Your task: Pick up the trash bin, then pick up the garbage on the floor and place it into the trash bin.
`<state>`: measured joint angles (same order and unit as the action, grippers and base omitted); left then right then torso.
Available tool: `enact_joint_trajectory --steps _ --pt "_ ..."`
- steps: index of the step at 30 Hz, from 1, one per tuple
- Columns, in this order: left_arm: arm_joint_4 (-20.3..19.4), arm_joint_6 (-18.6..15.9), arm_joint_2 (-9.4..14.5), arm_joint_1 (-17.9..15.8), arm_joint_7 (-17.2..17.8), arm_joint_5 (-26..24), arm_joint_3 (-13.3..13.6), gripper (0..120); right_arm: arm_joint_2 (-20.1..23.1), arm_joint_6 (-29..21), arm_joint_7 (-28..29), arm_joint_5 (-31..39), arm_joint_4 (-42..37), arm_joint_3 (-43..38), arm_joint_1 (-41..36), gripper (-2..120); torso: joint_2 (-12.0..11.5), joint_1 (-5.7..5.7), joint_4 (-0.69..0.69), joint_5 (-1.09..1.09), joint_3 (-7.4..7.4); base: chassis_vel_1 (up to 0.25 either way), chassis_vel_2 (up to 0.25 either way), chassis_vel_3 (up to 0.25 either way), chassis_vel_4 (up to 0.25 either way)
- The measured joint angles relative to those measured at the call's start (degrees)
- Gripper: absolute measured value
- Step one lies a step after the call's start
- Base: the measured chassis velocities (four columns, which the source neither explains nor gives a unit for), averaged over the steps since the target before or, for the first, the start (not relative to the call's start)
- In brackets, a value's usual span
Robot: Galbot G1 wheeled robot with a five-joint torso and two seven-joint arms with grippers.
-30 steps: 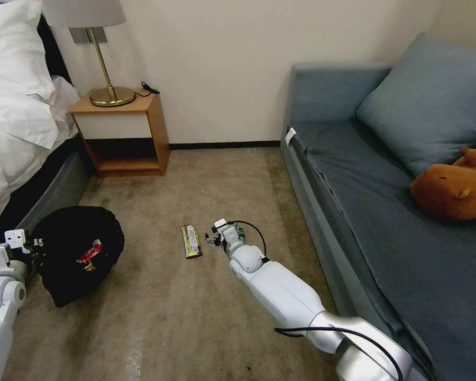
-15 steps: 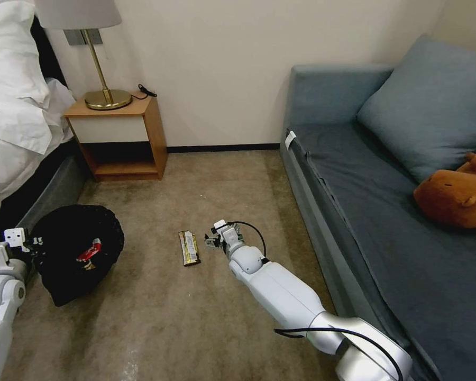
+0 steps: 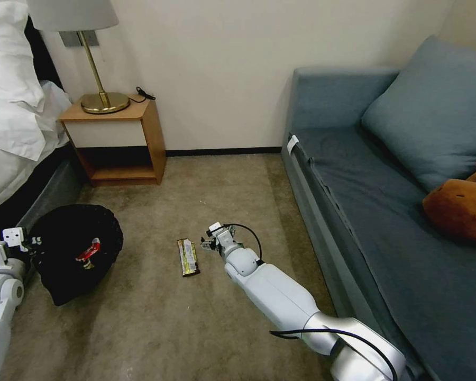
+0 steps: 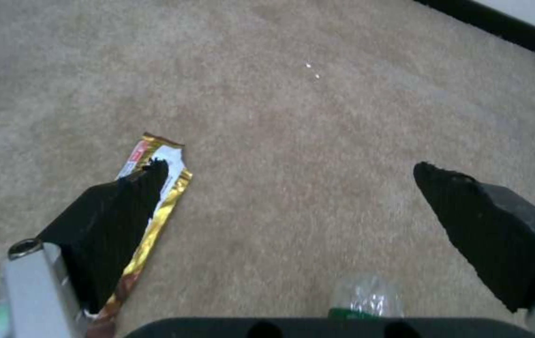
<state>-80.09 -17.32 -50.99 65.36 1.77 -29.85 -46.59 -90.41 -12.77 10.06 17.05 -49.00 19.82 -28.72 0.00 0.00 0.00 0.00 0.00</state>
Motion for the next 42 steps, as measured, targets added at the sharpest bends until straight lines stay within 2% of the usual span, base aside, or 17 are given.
enact_joint_trajectory --steps 42 --pt "0.59 0.73 -1.38 0.46 -0.66 0.72 0.19 4 0.44 0.53 -0.66 -2.3 0.68 1.19 -0.81 100 0.01 0.0 0.01 0.01 0.0 -0.076 0.079 0.081 -0.078"
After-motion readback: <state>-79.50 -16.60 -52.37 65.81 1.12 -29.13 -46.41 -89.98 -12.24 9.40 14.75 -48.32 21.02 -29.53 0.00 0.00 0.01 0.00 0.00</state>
